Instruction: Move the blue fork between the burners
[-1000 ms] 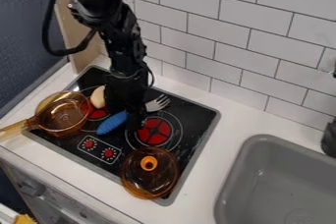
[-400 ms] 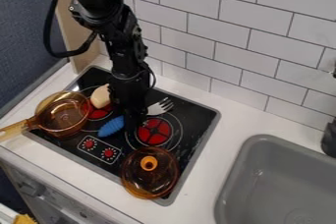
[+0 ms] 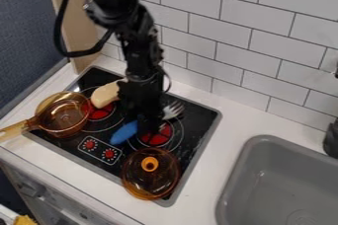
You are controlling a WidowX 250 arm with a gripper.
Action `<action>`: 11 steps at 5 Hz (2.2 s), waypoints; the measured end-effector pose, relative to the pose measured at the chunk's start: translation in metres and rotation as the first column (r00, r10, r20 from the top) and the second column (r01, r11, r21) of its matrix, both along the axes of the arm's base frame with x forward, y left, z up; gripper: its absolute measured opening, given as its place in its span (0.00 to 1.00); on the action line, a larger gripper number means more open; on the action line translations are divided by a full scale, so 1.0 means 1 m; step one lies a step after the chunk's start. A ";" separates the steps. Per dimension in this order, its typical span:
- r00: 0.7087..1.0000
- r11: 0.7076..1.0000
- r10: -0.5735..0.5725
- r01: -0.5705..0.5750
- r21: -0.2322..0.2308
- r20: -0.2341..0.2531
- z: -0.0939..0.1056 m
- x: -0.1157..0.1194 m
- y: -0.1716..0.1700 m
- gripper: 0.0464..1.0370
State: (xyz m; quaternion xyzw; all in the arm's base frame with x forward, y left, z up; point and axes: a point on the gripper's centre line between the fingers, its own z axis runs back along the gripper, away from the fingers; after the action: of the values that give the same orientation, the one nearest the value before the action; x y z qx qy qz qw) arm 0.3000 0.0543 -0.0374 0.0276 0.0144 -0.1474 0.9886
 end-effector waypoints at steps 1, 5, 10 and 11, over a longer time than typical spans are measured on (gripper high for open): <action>0.994 0.994 0.104 -0.105 0.018 0.014 0.022 -0.001 -0.009 0.37; 0.597 0.599 0.800 -0.797 -0.071 0.058 0.044 -0.016 -0.008 0.37; 0.223 0.215 0.951 -0.975 -0.060 -0.214 0.011 -0.005 -0.012 0.37; 0.192 0.183 0.955 -0.981 -0.059 -0.228 0.005 0.002 -0.004 0.37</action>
State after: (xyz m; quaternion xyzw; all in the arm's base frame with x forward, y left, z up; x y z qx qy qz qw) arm 0.3020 0.0502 -0.0323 -0.0929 0.0833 0.5084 0.8520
